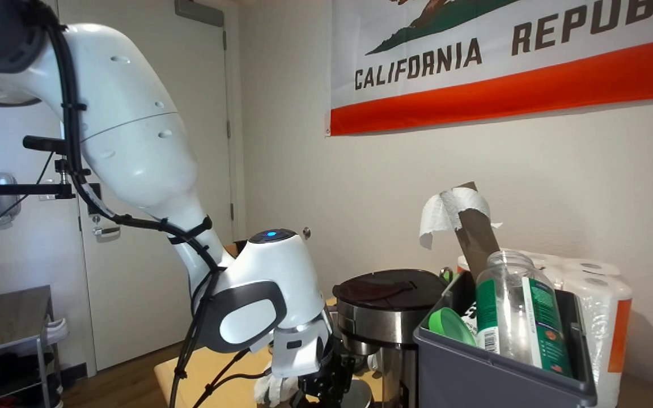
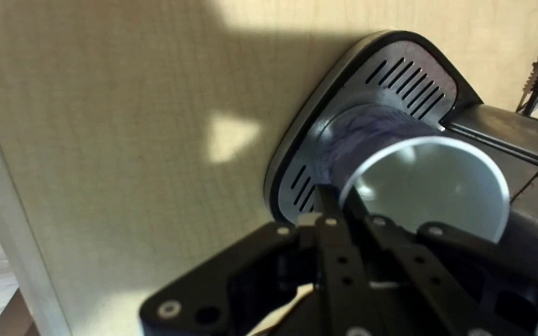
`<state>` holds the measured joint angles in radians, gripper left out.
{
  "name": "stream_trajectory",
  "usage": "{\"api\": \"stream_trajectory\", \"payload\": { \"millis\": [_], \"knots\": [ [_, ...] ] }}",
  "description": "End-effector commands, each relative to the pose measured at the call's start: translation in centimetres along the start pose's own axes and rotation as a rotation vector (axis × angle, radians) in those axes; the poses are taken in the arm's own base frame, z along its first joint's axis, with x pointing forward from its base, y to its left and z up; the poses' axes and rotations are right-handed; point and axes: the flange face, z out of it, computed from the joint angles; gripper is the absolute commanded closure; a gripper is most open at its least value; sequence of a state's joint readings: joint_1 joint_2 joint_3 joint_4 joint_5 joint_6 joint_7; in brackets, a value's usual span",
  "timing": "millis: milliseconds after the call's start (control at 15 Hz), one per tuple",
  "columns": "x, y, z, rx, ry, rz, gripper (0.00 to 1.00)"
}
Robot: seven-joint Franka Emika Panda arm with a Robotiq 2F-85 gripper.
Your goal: Put the blue cup on the base of the coffee maker
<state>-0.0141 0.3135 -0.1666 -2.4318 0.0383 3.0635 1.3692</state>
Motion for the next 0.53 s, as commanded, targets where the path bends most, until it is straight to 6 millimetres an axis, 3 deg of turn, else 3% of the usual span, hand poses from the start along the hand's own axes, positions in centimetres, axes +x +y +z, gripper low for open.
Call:
{"api": "stream_trajectory", "payload": {
  "millis": [0, 467],
  "knots": [
    [0.51, -0.03, 0.92, -0.011, 0.027, -0.002, 0.61],
    [1.34, 0.09, 0.76, -0.027, 0.101, -0.024, 0.10]
  ]
}}
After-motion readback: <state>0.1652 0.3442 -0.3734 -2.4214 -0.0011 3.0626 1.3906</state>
